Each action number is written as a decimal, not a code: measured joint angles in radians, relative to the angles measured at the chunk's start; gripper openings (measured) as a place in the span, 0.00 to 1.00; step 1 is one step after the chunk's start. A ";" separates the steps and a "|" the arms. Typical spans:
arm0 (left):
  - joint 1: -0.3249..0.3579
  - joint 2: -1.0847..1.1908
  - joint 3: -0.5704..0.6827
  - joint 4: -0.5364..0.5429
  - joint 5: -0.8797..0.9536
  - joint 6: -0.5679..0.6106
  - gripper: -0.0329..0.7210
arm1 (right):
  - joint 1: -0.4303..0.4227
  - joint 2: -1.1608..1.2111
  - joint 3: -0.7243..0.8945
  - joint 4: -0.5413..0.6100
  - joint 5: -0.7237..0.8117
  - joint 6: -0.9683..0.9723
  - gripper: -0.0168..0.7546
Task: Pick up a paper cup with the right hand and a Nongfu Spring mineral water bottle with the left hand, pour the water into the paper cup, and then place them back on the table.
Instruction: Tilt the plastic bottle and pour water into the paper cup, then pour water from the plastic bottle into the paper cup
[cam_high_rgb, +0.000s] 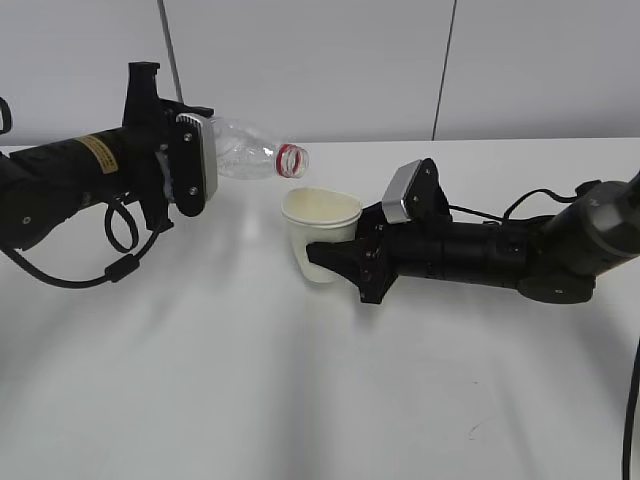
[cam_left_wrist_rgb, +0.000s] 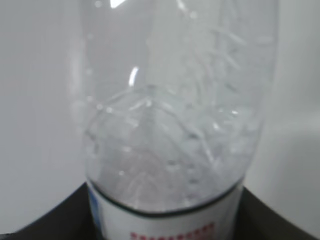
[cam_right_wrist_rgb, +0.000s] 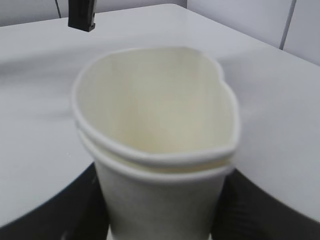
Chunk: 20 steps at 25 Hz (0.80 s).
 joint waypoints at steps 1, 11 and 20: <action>-0.003 0.000 0.000 0.000 -0.001 0.011 0.54 | 0.000 0.000 0.000 -0.002 -0.002 0.000 0.52; -0.017 0.000 0.000 -0.016 -0.011 0.055 0.54 | 0.000 0.000 0.000 -0.003 -0.006 0.000 0.52; -0.017 0.000 0.000 -0.040 -0.011 0.076 0.53 | 0.000 0.000 0.000 -0.008 -0.015 0.000 0.52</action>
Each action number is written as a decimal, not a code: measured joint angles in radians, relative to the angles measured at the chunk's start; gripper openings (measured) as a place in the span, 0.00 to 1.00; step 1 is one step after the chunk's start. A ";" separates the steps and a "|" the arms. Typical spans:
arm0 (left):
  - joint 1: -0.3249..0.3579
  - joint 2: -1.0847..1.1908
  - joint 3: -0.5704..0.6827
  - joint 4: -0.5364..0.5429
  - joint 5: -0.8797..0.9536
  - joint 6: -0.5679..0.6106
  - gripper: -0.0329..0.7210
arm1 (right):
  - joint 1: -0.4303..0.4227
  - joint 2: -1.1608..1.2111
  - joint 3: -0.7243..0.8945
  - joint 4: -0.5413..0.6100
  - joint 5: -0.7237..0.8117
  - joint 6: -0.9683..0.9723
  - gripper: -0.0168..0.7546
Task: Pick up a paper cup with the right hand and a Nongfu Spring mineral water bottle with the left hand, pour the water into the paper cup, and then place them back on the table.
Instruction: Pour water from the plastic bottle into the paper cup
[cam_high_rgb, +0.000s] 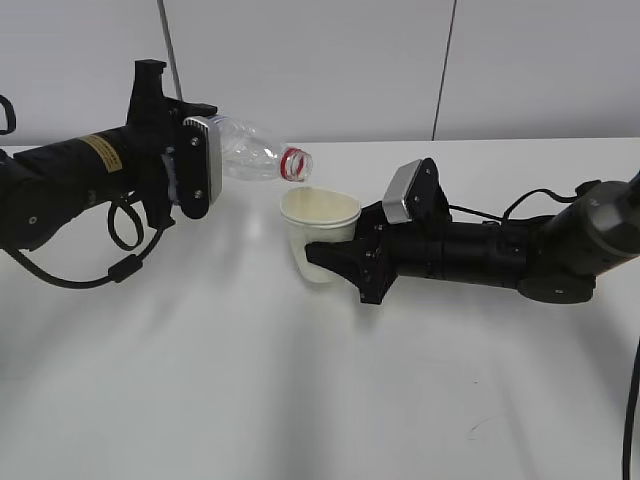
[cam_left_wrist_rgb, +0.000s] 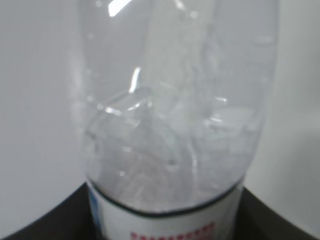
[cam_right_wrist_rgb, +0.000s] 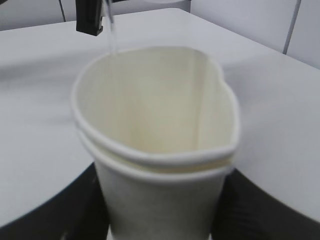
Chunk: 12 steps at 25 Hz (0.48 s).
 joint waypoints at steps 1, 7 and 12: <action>0.000 0.000 0.000 -0.004 0.000 0.008 0.53 | 0.000 0.000 0.000 -0.004 0.000 0.000 0.52; 0.000 0.000 0.000 -0.006 0.003 0.028 0.53 | 0.000 0.000 -0.002 -0.017 -0.023 0.000 0.52; 0.000 0.000 0.000 -0.010 0.005 0.052 0.53 | 0.000 0.000 -0.002 -0.029 -0.025 0.000 0.52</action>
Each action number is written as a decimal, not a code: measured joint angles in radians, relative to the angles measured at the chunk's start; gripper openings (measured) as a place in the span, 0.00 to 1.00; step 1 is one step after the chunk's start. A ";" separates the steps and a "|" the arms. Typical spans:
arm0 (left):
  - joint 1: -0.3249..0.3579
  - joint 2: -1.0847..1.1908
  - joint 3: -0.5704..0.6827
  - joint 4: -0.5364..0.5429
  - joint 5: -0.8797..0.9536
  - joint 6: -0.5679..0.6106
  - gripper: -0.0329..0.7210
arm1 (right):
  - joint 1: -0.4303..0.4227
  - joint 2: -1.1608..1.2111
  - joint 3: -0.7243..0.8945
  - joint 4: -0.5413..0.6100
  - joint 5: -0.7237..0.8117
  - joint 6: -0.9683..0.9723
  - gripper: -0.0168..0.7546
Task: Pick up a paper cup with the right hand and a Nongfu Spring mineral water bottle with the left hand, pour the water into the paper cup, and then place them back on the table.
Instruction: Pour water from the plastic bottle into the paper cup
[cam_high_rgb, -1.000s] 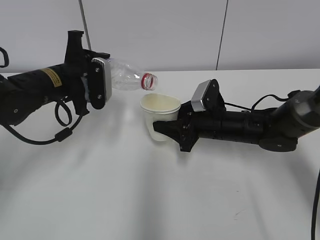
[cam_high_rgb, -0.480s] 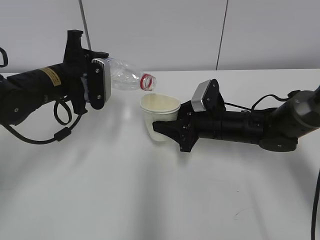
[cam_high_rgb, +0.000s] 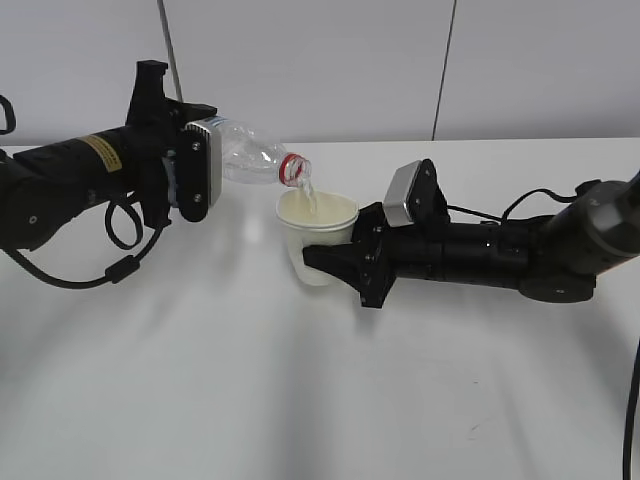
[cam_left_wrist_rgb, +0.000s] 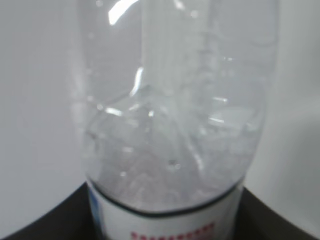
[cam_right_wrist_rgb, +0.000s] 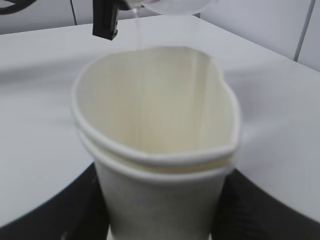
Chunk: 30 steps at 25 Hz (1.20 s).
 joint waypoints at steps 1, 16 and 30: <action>0.000 0.000 0.000 -0.002 0.000 0.002 0.53 | 0.000 0.000 0.000 -0.007 0.000 0.000 0.52; 0.000 0.000 0.000 -0.010 0.003 0.071 0.53 | 0.000 0.000 -0.002 -0.032 -0.002 0.000 0.52; 0.000 0.000 0.000 -0.013 0.003 0.114 0.53 | 0.000 0.000 -0.002 -0.048 -0.002 0.000 0.52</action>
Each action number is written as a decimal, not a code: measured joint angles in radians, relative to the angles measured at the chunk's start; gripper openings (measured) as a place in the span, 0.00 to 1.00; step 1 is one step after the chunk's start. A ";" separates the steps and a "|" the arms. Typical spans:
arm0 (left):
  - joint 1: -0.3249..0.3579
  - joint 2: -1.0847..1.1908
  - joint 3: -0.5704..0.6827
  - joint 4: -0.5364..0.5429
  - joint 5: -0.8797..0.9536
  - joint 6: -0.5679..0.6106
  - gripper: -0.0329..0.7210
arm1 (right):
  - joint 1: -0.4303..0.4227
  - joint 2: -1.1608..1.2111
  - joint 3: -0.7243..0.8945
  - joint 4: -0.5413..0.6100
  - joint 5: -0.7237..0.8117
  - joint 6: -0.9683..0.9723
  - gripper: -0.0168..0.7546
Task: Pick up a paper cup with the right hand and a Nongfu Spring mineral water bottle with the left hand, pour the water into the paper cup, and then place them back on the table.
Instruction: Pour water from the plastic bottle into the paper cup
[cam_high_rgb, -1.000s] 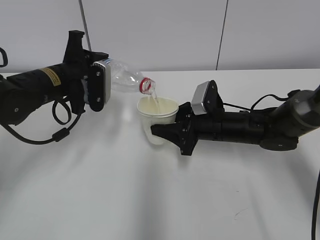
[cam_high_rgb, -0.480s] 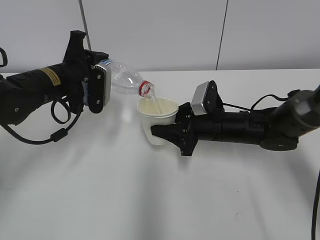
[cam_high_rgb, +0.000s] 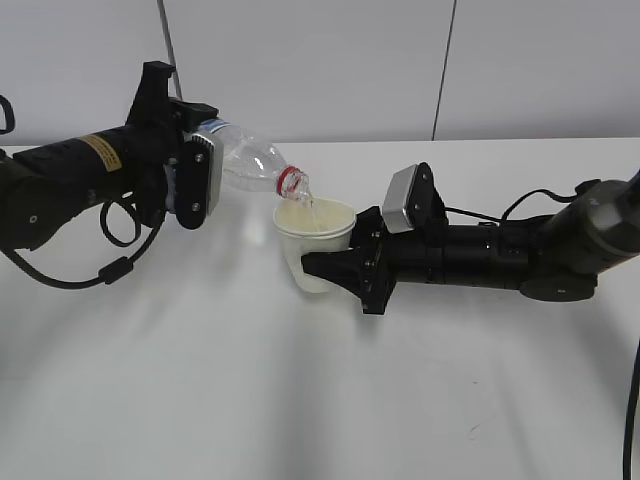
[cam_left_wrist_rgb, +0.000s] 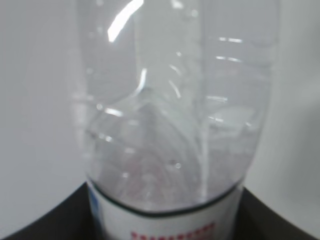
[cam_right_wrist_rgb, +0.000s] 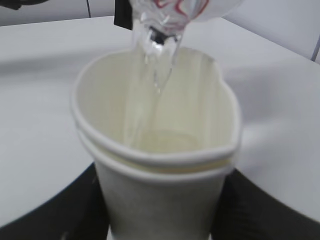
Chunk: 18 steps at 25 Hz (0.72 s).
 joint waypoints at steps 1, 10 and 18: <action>0.000 0.000 0.000 0.000 0.000 0.003 0.53 | 0.000 0.000 0.000 0.000 0.000 0.000 0.52; 0.000 0.000 0.000 -0.001 -0.014 0.013 0.53 | 0.000 0.000 0.000 0.000 0.000 0.000 0.52; 0.000 0.000 0.000 -0.001 -0.031 0.015 0.53 | 0.000 0.000 -0.002 -0.002 0.002 0.000 0.52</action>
